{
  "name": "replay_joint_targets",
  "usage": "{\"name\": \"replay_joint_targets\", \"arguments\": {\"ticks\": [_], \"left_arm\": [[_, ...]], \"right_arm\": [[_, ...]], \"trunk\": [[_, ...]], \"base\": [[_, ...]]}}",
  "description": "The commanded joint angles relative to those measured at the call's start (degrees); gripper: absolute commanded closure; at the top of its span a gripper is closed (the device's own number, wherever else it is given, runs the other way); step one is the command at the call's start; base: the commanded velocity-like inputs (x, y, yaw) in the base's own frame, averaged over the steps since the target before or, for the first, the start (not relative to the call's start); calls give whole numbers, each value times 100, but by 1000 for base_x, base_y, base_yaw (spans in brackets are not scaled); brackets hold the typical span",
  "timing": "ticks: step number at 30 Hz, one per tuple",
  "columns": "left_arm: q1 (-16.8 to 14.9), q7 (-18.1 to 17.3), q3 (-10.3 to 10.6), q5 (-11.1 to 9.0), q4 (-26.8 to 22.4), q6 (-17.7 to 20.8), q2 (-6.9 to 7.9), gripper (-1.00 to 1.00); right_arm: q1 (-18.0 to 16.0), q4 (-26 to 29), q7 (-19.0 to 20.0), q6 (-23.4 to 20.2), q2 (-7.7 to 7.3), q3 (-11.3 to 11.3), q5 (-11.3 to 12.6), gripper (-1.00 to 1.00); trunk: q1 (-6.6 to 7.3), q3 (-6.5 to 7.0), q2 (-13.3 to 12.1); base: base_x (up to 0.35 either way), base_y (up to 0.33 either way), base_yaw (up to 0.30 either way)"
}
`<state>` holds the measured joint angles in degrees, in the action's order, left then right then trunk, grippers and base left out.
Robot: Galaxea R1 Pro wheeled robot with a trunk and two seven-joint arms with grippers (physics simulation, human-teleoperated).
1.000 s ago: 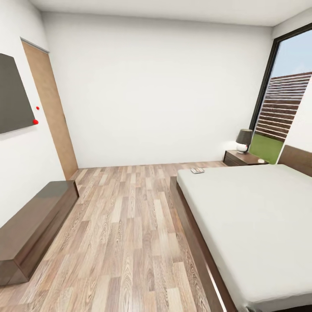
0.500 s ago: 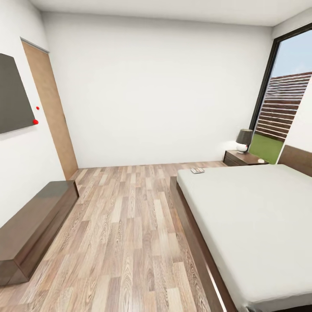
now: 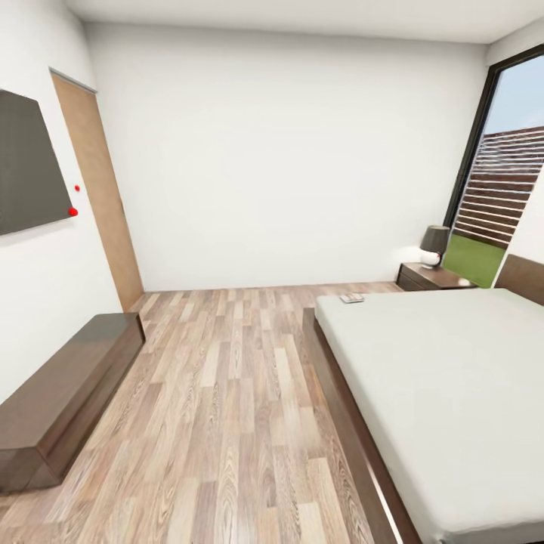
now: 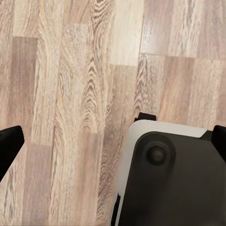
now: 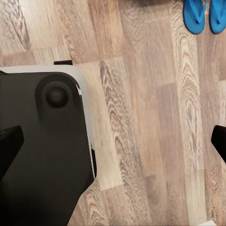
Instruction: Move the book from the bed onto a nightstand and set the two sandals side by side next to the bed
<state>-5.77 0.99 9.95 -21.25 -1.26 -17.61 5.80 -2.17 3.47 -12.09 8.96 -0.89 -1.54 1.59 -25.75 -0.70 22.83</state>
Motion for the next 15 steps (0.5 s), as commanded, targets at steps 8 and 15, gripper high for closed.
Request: {"name": "replay_joint_targets", "arguments": {"ticks": [8, 15], "left_arm": [[-3, 13, 50, -32, 3, -19, 0, -100], [-3, 14, 51, -30, 3, -20, 0, -100]], "right_arm": [[-2, -4, -4, 27, 1, -13, 17, -100], [-2, -4, -4, 27, 3, -13, 17, -100]], "trunk": [[-3, -21, 9], [-3, -38, 9]], "base": [[0, 75, 217], [0, 20, 258]]}}
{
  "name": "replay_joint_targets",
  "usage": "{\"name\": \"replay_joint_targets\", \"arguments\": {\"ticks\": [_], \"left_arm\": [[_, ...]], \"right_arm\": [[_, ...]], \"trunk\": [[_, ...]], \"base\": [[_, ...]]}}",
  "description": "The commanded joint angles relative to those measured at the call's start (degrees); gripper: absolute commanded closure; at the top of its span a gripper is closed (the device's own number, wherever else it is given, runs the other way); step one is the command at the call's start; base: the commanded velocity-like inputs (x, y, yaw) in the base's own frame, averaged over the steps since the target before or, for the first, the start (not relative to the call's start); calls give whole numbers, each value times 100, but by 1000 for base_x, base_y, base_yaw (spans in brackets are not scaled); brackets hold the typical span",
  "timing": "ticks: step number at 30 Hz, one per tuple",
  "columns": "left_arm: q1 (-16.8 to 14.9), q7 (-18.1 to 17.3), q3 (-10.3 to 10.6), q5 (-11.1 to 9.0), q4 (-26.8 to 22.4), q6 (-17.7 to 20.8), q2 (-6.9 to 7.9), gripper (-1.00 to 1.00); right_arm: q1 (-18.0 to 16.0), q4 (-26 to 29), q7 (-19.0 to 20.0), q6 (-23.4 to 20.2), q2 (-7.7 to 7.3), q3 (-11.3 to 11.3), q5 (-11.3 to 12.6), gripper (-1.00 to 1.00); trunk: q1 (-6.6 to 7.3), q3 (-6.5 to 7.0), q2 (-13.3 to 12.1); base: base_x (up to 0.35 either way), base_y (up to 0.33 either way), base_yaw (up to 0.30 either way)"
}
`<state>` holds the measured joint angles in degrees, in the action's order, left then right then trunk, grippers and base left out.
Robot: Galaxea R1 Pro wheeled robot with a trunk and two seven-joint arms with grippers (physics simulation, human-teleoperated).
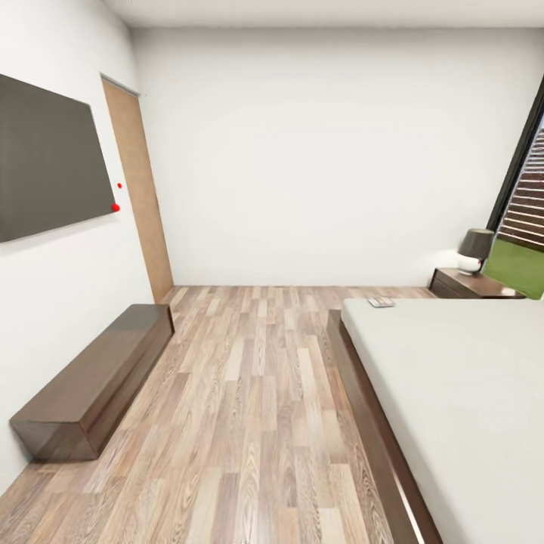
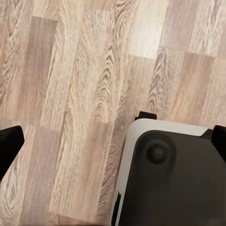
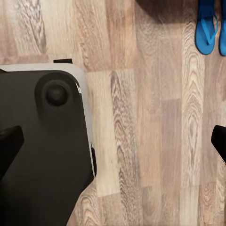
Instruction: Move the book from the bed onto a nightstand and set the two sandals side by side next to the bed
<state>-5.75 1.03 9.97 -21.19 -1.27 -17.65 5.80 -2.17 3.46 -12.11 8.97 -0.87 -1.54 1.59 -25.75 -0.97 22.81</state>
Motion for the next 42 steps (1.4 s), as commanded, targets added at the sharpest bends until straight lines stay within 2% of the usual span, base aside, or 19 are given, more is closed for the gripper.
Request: {"name": "replay_joint_targets", "arguments": {"ticks": [1, 7, 15, 42], "left_arm": [[-5, 11, 49, -35, 4, -15, 0, -100], [-5, 11, 49, -35, 4, -12, 0, -100], [-5, 13, 51, -34, 4, -5, 0, -100], [-5, 20, 57, -26, 4, -3, 0, -100]], "right_arm": [[-3, -3, -2, 26, 0, -13, 17, -100], [-3, -3, -2, 26, 0, -13, 17, -100], [-3, -3, -2, 26, -1, -13, 17, -100], [-3, -3, -2, 26, -2, -13, 17, -100]], "trunk": [[-3, -13, 11], [-3, -29, 11], [-3, -49, 11], [-3, -57, 11]], "base": [[0, 9, 266], [31, 6, 266], [214, 2, 174], [326, 0, 16]]}}
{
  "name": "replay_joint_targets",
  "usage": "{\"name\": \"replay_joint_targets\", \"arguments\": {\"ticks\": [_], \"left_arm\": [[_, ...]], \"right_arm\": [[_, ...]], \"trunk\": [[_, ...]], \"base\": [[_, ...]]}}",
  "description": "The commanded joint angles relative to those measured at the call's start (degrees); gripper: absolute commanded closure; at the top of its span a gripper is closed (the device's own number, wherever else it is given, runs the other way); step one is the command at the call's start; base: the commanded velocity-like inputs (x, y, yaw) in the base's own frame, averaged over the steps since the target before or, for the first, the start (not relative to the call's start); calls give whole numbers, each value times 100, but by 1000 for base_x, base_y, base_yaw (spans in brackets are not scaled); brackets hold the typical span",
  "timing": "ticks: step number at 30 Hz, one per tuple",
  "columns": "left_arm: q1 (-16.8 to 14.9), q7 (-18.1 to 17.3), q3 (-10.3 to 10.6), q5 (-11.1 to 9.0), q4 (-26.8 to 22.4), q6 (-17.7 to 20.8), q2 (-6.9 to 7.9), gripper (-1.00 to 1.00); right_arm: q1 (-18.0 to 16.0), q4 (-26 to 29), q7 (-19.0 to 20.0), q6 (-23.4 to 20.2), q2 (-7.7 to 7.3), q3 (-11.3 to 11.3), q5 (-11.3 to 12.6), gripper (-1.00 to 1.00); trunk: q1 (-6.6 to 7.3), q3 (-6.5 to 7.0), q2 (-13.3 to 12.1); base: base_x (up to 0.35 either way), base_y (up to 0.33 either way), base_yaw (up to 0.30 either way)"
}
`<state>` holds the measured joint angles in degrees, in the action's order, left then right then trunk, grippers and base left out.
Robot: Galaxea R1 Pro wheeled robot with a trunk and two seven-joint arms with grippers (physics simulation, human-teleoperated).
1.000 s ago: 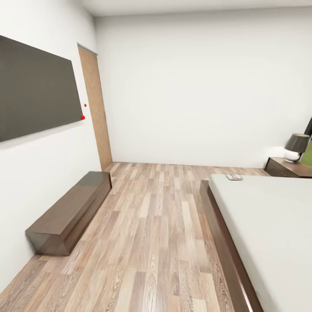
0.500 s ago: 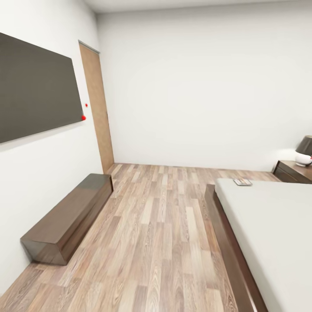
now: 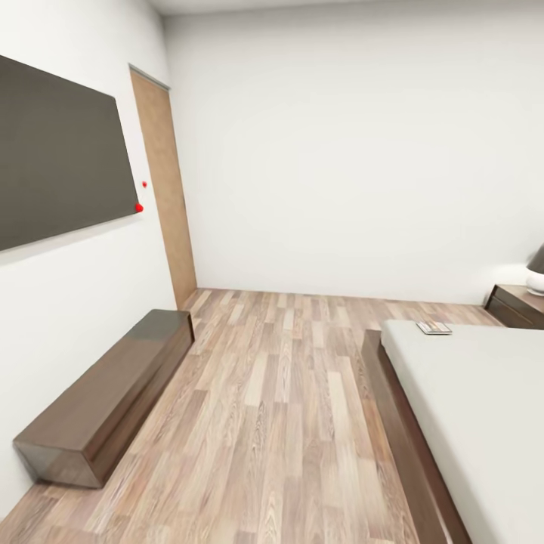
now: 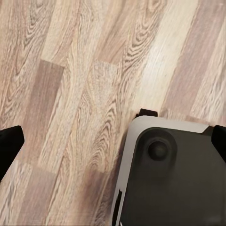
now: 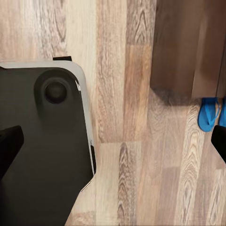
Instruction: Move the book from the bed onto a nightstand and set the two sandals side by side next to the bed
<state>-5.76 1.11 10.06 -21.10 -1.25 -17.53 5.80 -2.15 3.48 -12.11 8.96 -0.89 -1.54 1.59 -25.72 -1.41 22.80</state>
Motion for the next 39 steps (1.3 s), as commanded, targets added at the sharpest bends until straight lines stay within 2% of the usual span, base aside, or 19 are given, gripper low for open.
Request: {"name": "replay_joint_targets", "arguments": {"ticks": [1, 39], "left_arm": [[-4, 12, 49, -36, 2, -15, 0, -100], [-4, 12, 49, -36, 4, -18, 0, -100]], "right_arm": [[-5, -5, -2, 27, 1, -13, 17, -100], [-5, -5, -2, 27, 3, -13, 17, -100]], "trunk": [[-7, -13, 12], [-7, -13, 12]], "base": [[338, 0, 1], [338, 0, 0]]}}
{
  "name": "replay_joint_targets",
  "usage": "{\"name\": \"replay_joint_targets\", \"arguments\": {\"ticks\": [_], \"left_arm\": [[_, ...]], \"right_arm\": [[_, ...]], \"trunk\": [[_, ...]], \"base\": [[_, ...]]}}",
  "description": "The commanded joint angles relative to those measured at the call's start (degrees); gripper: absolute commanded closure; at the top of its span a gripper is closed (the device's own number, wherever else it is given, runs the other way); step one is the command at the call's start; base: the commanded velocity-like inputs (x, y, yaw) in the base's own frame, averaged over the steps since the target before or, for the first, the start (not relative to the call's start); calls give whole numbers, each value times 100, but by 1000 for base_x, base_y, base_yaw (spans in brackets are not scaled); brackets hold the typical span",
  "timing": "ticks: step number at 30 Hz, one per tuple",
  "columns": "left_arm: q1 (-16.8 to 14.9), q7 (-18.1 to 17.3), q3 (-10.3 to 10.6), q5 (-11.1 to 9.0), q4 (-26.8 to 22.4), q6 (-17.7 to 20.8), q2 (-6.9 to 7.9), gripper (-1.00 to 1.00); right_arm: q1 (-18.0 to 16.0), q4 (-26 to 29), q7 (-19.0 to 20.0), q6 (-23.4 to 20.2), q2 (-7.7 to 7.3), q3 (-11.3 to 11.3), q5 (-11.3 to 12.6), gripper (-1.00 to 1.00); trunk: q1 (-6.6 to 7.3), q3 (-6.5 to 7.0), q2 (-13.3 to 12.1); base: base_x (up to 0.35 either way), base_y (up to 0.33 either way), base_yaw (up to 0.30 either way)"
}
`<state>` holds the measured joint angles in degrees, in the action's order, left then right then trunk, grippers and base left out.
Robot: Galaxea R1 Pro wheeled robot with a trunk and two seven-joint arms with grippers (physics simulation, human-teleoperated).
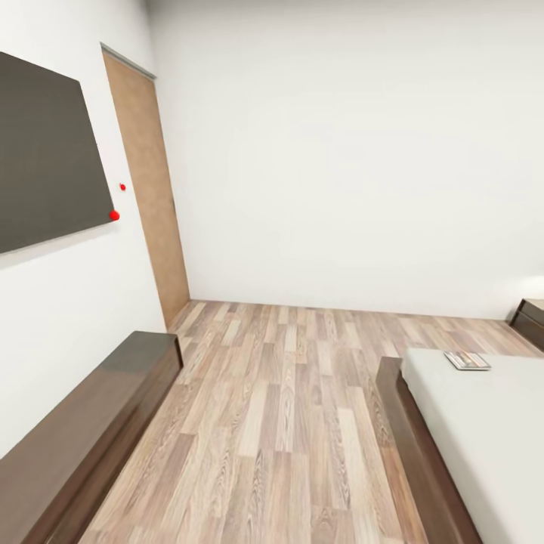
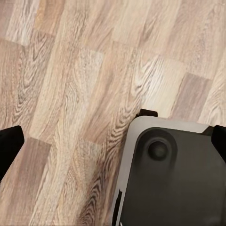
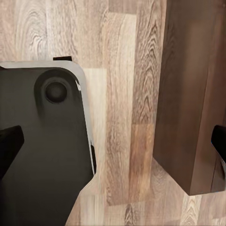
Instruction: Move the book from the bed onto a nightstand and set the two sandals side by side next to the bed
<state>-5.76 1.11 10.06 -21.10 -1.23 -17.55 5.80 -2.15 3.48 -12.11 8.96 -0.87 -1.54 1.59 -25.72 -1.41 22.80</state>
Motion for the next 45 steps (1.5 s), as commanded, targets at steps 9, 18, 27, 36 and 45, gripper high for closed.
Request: {"name": "replay_joint_targets", "arguments": {"ticks": [9, 18, 27, 36, 45], "left_arm": [[-1, 12, 49, -36, 2, -17, 0, -100], [-4, 12, 49, -35, 4, -20, 0, -100], [-4, 12, 49, -35, 5, -20, 0, -100], [-4, 12, 49, -35, 5, -19, 0, -100], [-4, 12, 49, -35, 5, -19, 0, -100]], "right_arm": [[-5, -5, -2, 27, 2, -13, 17, -100], [-5, -5, -2, 27, 3, -13, 17, -100], [-5, -5, -2, 27, 0, -13, 17, -100], [-5, -6, -2, 27, -3, -13, 17, -100], [-5, -8, -2, 27, -3, -13, 17, -100]], "trunk": [[-7, -13, 12], [-7, -13, 12], [-7, -13, 12], [-7, -13, 12], [-7, -13, 12]], "base": [[338, 0, 0], [338, 0, 0], [338, 0, 0], [338, 23, 0], [338, 70, 0]]}}
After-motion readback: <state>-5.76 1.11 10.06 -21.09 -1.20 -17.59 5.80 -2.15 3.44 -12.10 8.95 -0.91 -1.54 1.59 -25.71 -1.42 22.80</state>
